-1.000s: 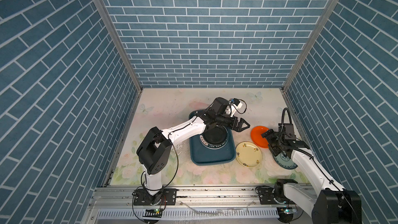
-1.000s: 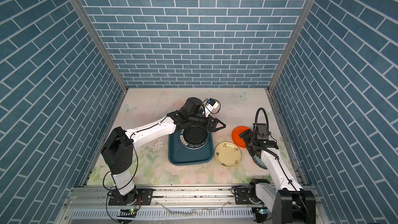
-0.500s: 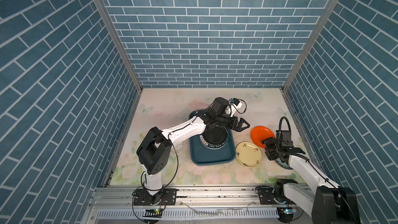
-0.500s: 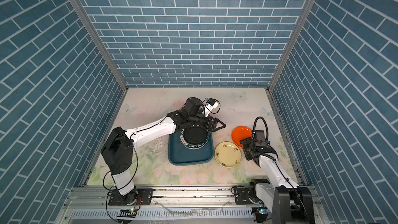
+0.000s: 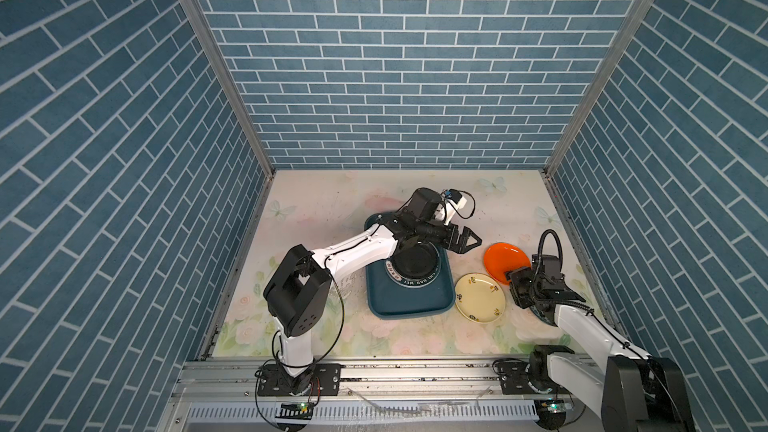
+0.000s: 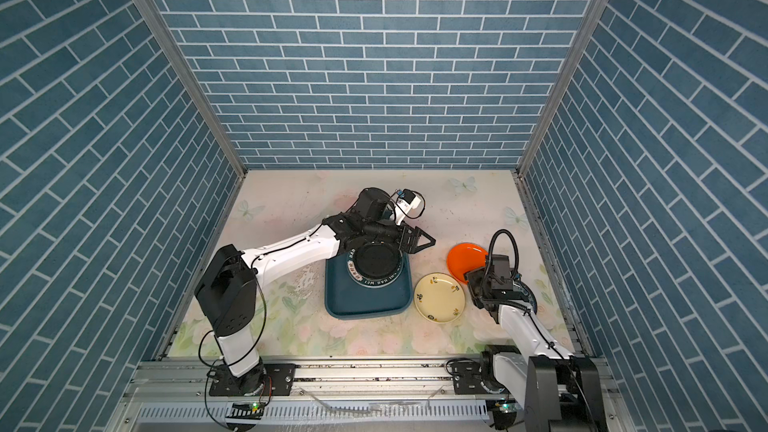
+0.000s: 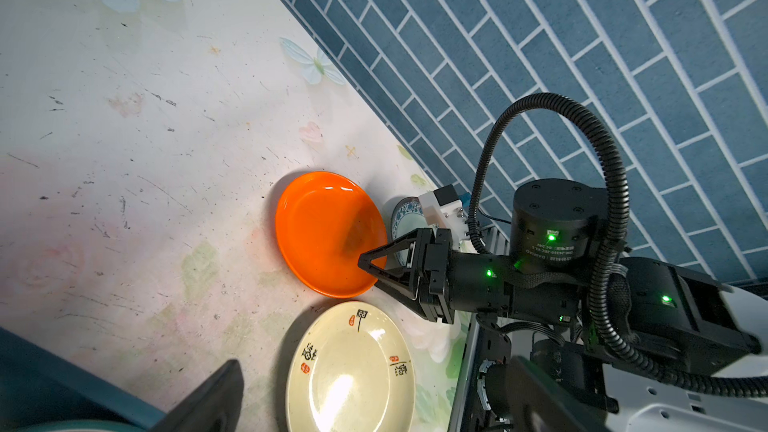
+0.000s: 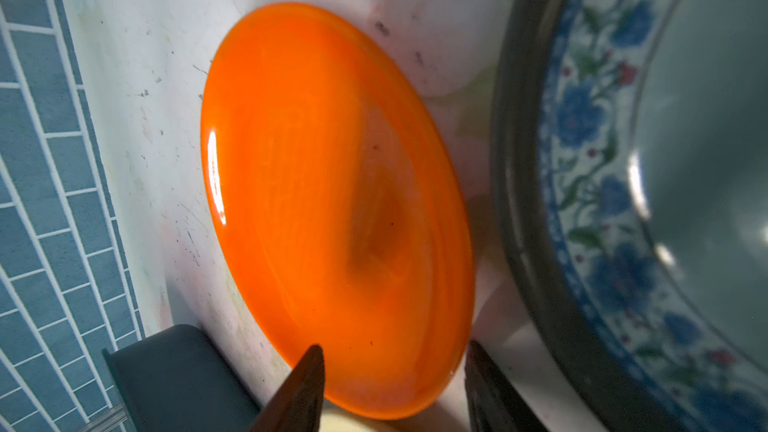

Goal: Place the plates into the plastic bin on the countertop
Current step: 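Lower the right gripper onto the edge of the orange plate and close it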

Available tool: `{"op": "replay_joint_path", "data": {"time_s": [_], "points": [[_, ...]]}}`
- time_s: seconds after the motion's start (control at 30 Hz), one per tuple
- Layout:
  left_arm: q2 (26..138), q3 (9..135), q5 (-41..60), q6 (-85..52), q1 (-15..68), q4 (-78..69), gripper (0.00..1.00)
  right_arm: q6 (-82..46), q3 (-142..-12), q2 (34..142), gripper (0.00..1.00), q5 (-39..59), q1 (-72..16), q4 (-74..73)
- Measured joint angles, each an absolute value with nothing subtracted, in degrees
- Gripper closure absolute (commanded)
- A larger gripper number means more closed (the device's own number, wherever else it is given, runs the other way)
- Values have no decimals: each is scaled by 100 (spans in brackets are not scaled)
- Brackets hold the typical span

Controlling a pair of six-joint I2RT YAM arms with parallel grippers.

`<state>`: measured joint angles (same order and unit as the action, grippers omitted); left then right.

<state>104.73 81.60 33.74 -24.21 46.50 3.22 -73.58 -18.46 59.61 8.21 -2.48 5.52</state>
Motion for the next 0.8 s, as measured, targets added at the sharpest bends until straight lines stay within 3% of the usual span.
{"op": "replay_joint_path", "data": {"time_s": [0.2,0.43,0.8], "points": [[10473,8160,3367,-2464,4633,318,0,-7376,-1798,6158,52,805,-248,152],[10473,8068,3371,-2574,4587,274,0,-7502,-1643,6309,75,773,-246,-263],[10473,8068,3380,-2635,4563,270,0,-7522,-1588,6097,85,565,-246,1]]}}
